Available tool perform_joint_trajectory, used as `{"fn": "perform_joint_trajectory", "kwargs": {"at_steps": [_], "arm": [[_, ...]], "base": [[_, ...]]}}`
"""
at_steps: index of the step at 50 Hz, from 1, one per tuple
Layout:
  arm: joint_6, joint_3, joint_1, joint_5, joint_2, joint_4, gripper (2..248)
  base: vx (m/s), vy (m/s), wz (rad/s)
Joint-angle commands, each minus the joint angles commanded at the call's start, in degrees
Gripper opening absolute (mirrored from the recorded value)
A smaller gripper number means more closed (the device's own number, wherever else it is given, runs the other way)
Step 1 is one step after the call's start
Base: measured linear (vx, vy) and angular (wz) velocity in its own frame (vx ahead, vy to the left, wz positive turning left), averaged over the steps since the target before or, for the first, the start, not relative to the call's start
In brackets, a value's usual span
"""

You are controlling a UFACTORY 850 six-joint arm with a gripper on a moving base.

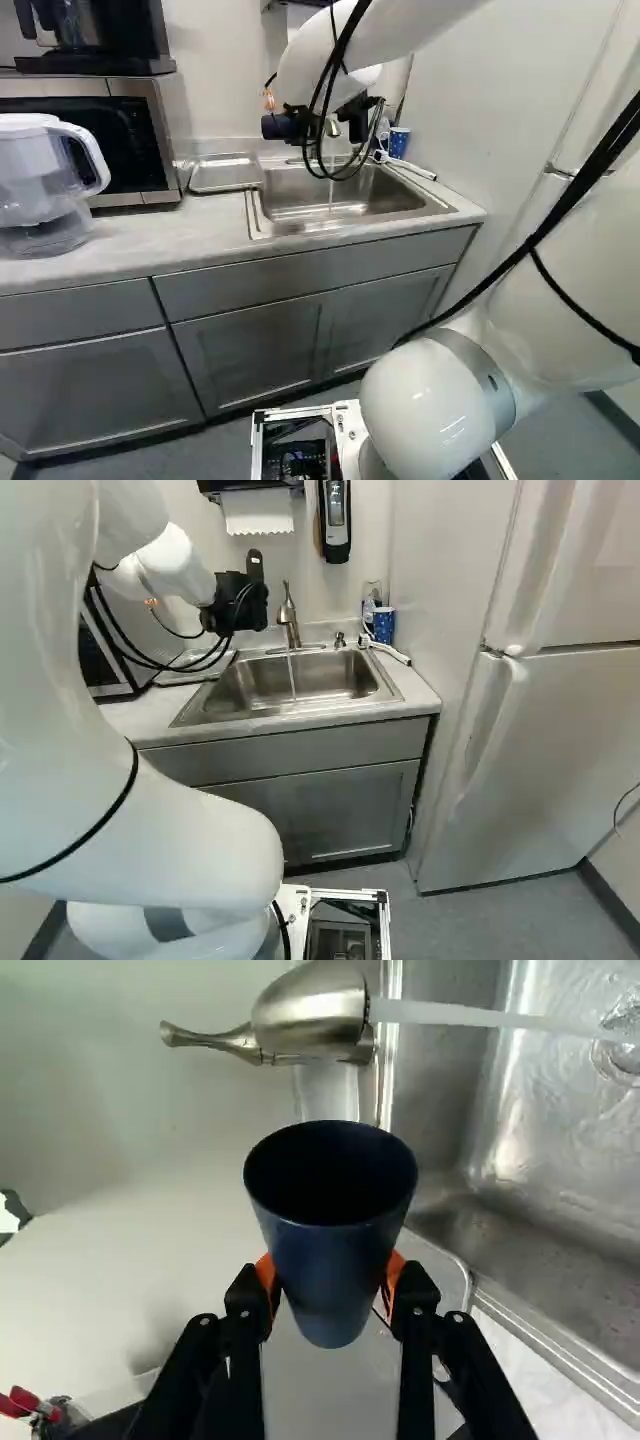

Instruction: Rinse the cup and place it in the tray

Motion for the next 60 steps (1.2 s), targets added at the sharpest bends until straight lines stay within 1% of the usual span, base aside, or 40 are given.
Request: {"fn": "perform_joint_trajectory", "kwargs": {"at_steps": [60], "arm": [[-36.07, 0.0, 0.0, 0.0, 0.0, 0.0, 121]], "base": [[0.0, 0.0, 0.0]]}}
